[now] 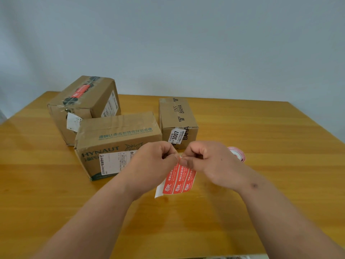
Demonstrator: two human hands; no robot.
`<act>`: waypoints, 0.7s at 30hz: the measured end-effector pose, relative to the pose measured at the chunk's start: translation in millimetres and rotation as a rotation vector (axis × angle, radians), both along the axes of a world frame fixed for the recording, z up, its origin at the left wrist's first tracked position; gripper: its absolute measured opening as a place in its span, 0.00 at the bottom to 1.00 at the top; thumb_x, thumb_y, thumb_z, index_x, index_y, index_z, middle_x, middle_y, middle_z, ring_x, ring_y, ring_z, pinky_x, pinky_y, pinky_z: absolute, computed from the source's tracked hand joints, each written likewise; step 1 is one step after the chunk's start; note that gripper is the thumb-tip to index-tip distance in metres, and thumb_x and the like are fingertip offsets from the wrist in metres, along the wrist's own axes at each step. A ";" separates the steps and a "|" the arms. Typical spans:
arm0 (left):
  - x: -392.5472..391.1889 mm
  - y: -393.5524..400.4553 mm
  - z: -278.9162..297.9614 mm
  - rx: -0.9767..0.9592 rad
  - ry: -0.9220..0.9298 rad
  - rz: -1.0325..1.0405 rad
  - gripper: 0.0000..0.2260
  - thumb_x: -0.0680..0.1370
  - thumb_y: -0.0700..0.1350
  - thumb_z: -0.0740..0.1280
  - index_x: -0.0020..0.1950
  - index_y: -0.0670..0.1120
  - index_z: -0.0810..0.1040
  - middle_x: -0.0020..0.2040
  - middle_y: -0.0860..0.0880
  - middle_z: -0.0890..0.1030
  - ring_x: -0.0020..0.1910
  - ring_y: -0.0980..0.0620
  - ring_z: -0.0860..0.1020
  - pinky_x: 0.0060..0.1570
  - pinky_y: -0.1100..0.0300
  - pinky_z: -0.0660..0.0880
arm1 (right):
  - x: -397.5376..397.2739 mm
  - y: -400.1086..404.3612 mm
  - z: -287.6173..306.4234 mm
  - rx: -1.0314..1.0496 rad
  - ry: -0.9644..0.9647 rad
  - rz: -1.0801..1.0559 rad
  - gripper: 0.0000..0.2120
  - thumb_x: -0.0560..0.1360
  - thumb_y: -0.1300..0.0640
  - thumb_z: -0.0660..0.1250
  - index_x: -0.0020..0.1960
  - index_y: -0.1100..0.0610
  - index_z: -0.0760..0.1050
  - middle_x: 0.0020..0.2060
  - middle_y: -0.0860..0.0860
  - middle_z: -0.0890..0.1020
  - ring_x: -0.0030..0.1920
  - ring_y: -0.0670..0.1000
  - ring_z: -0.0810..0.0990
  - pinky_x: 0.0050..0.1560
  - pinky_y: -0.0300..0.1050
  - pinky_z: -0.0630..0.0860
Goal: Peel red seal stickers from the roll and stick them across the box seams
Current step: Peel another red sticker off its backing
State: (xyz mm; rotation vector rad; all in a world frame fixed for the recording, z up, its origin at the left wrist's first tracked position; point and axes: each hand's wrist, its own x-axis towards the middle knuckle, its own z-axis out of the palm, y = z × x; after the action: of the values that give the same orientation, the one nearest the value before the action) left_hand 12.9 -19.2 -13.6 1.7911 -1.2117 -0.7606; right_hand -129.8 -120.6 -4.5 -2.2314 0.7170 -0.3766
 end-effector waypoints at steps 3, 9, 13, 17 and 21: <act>-1.9 -0.9 1.6 -0.016 -0.009 0.005 0.12 0.79 0.50 0.65 0.38 0.46 0.76 0.32 0.51 0.79 0.31 0.59 0.75 0.32 0.65 0.72 | -0.2 -0.9 -0.5 0.044 -0.022 -0.005 0.10 0.74 0.52 0.70 0.38 0.57 0.76 0.31 0.45 0.77 0.32 0.42 0.73 0.35 0.42 0.69; -2.0 -3.1 -0.3 0.009 0.095 -0.012 0.11 0.79 0.49 0.65 0.38 0.46 0.75 0.31 0.53 0.78 0.32 0.57 0.76 0.36 0.60 0.74 | -1.2 -0.9 -3.5 0.075 -0.048 -0.027 0.09 0.73 0.53 0.71 0.39 0.57 0.77 0.31 0.45 0.78 0.31 0.41 0.72 0.33 0.38 0.69; -2.5 -3.7 0.1 0.036 0.201 -0.013 0.11 0.80 0.48 0.65 0.39 0.45 0.76 0.34 0.48 0.79 0.36 0.52 0.78 0.43 0.55 0.75 | -1.6 -0.7 -5.6 0.069 -0.066 -0.036 0.08 0.73 0.53 0.71 0.37 0.54 0.78 0.32 0.45 0.79 0.31 0.41 0.73 0.34 0.38 0.69; -2.5 -4.1 0.5 0.048 0.201 -0.014 0.10 0.79 0.48 0.65 0.40 0.45 0.76 0.35 0.49 0.80 0.35 0.53 0.78 0.43 0.57 0.76 | -0.8 -0.4 -5.3 0.053 -0.058 -0.038 0.08 0.74 0.53 0.71 0.38 0.55 0.77 0.31 0.45 0.78 0.29 0.39 0.71 0.32 0.36 0.67; -3.0 -4.4 1.7 0.017 -0.005 -0.005 0.11 0.79 0.49 0.65 0.39 0.45 0.76 0.32 0.52 0.78 0.28 0.62 0.75 0.29 0.69 0.71 | -1.3 -2.4 -1.6 0.064 -0.012 -0.036 0.10 0.73 0.52 0.71 0.38 0.57 0.76 0.28 0.42 0.77 0.27 0.38 0.72 0.29 0.32 0.66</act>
State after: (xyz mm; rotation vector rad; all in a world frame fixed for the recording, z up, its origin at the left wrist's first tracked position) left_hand 9.9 -23.6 -11.9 1.8056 -1.2163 -0.7722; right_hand -131.1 -122.9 -6.1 -2.1572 0.7538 -0.3795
